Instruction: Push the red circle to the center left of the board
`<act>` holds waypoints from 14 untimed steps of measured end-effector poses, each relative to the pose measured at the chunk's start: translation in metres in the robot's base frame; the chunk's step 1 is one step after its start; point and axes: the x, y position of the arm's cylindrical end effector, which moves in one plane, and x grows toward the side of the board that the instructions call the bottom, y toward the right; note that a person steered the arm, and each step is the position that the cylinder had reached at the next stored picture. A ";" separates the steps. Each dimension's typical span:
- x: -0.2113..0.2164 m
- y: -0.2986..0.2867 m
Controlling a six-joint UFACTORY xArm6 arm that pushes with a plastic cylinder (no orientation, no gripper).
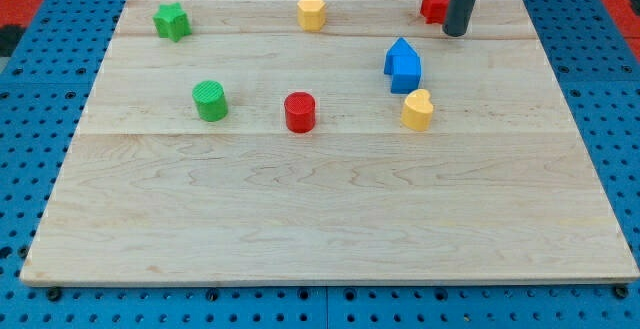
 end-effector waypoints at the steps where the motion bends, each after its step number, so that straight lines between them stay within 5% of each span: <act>1: -0.003 0.000; 6: 0.022 -0.033; 8: 0.147 -0.018; 9: 0.189 -0.077; 12: 0.125 -0.213; 14: 0.150 -0.269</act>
